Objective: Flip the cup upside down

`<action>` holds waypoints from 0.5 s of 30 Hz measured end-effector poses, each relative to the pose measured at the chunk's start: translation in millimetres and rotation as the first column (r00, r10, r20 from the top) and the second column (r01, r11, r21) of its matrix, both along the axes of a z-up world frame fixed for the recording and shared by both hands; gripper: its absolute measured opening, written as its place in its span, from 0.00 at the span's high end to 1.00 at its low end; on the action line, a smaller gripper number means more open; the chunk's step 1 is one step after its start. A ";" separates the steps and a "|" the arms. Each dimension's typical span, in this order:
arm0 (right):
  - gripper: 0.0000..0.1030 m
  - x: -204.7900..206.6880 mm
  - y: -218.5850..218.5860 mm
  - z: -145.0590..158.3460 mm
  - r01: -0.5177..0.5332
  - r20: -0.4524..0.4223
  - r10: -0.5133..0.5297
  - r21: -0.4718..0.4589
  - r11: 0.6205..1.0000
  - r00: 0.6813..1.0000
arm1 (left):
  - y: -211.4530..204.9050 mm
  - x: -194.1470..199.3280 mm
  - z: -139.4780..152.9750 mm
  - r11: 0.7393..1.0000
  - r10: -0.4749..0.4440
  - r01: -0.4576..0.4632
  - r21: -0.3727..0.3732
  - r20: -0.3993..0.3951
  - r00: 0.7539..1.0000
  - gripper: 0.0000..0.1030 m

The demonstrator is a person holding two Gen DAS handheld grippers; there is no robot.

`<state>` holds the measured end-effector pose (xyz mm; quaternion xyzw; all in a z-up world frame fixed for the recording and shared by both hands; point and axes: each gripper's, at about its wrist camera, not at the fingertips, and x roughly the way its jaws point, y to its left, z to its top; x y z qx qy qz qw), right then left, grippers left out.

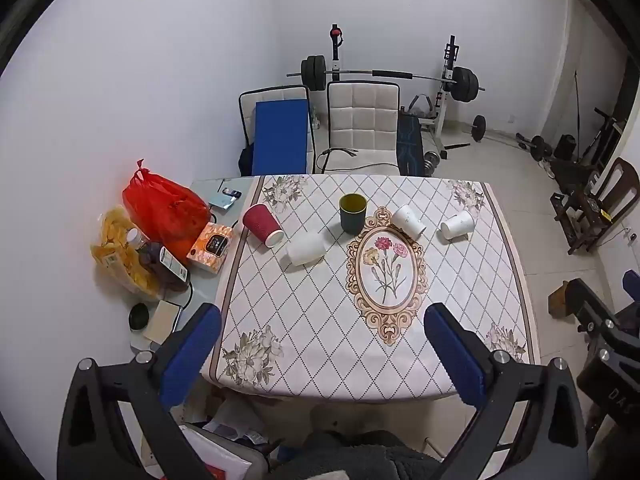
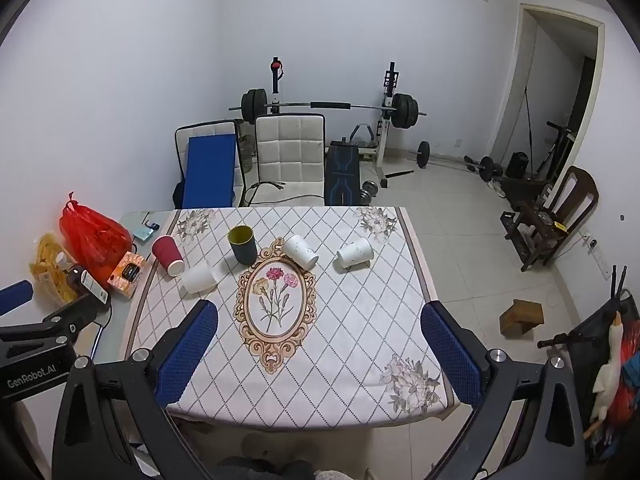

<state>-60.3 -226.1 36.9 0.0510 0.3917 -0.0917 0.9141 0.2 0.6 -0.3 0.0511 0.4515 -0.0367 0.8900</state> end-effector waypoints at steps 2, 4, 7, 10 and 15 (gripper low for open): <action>0.00 -1.2 -0.7 0.9 0.001 0.004 -0.001 0.002 1.000 1.000 | 0.1 0.1 0.0 1.000 0.004 -0.004 0.003 -0.004 1.000 0.00; 0.00 -3.2 -1.7 2.4 0.006 0.008 -0.006 0.001 1.000 1.000 | 0.4 0.3 0.0 1.000 0.002 -0.002 0.004 -0.003 1.000 0.00; 0.00 0.5 -0.8 1.2 -0.007 -0.021 0.007 -0.001 1.000 1.000 | 0.2 0.2 -0.1 1.000 0.002 -0.002 0.006 -0.004 1.000 0.00; 0.00 -0.4 -2.2 1.4 -0.006 -0.016 0.006 0.006 1.000 1.000 | -0.1 0.4 -0.1 1.000 0.004 -0.004 0.004 -0.005 1.000 0.00; 0.00 0.0 -3.9 3.8 -0.007 -0.015 0.007 0.006 1.000 1.000 | 0.5 -0.8 0.7 1.000 0.003 -0.003 0.005 0.002 1.000 0.00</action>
